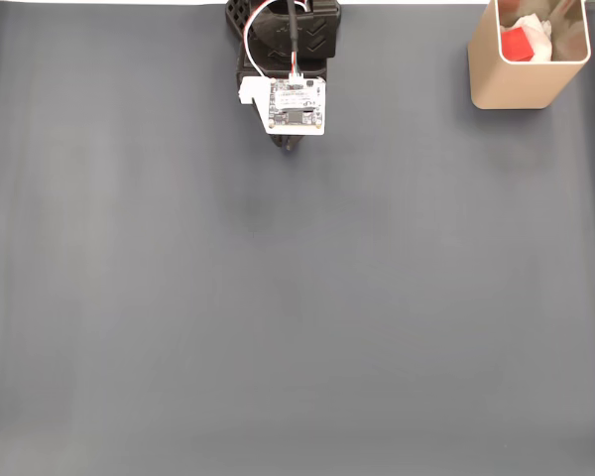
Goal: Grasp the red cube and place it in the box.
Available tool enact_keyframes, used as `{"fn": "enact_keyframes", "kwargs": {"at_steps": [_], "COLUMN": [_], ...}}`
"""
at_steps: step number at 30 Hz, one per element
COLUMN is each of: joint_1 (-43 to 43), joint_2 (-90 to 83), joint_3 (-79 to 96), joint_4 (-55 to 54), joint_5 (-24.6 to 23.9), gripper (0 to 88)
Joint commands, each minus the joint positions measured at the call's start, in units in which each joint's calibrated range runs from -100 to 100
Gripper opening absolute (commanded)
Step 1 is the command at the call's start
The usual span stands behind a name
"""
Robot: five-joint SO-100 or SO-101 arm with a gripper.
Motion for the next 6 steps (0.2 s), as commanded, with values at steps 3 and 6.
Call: {"fn": "enact_keyframes", "kwargs": {"at_steps": [3,6], "joint_1": [0.01,0.01], "joint_2": [0.09,0.09], "joint_3": [0.45,0.45], "joint_4": [1.19,1.19], "joint_5": [0.20,0.20], "gripper": [0.2,0.2]}}
